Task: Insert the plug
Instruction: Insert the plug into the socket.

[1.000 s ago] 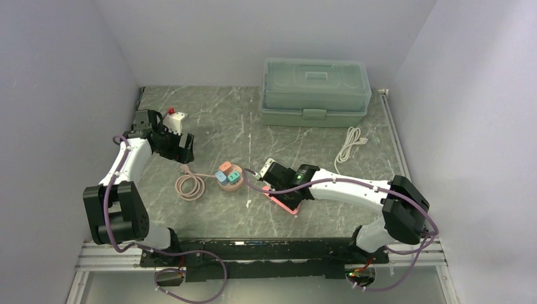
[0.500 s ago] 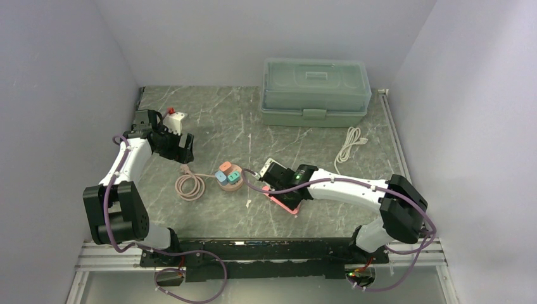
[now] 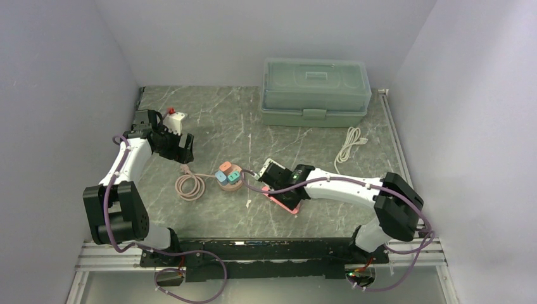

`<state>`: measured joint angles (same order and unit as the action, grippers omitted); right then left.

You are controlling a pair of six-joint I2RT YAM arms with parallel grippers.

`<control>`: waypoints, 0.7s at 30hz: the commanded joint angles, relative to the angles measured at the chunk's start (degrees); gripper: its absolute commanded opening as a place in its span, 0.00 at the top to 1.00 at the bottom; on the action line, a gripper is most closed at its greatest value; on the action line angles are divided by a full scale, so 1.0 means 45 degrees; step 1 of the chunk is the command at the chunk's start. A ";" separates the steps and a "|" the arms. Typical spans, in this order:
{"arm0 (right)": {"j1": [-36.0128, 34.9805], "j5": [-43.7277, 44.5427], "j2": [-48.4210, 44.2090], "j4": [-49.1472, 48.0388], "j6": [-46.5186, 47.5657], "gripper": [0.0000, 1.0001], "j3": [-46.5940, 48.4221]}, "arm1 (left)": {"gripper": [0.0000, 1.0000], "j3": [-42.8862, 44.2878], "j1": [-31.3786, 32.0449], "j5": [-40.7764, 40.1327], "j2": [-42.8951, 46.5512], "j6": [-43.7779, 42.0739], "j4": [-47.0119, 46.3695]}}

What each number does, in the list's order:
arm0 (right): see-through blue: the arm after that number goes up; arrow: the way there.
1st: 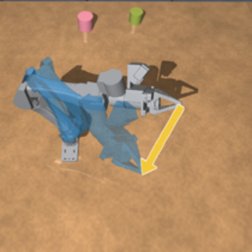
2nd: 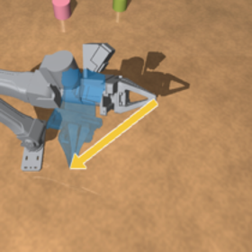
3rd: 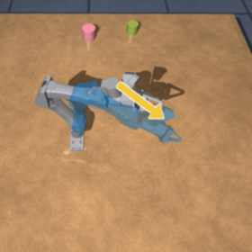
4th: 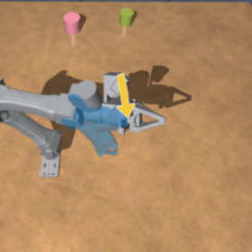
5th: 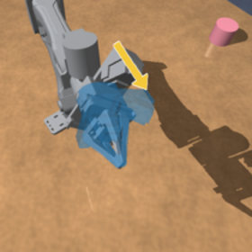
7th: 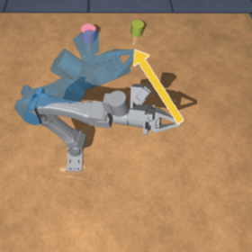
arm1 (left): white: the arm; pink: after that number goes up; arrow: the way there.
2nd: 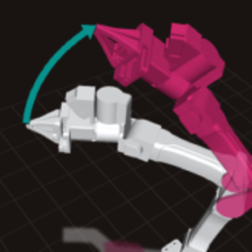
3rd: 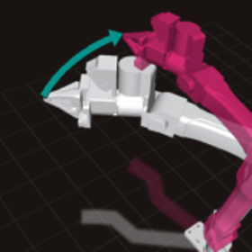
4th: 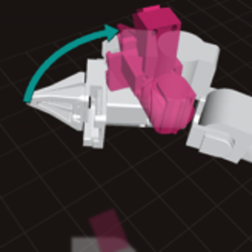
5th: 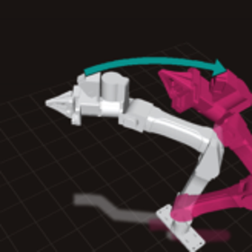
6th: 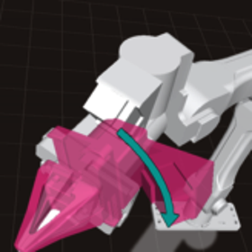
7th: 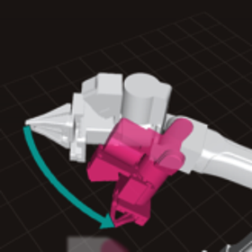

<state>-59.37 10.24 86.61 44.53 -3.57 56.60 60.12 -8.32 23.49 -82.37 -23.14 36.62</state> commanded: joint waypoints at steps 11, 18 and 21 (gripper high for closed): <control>0.0013 -0.0497 0.1367 -0.0075 -0.0082 1.00 0.0333 | 0.00 0.0267 -0.0078 -0.0061 0.0353 -0.0366 -0.0214; -0.0016 -0.0256 0.0743 -0.0910 -0.0860 0.86 0.0685 | 0.00 0.0478 -0.0182 -0.0119 0.0455 -0.0515 -0.0007; -0.0009 -0.0087 0.0311 -0.1072 -0.1063 0.51 0.0828 | 0.00 0.0643 -0.0260 -0.0131 0.0444 -0.0579 0.0077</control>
<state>-59.40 10.35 90.26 45.69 -5.78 59.37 60.14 -8.86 22.98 -82.35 -24.53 36.71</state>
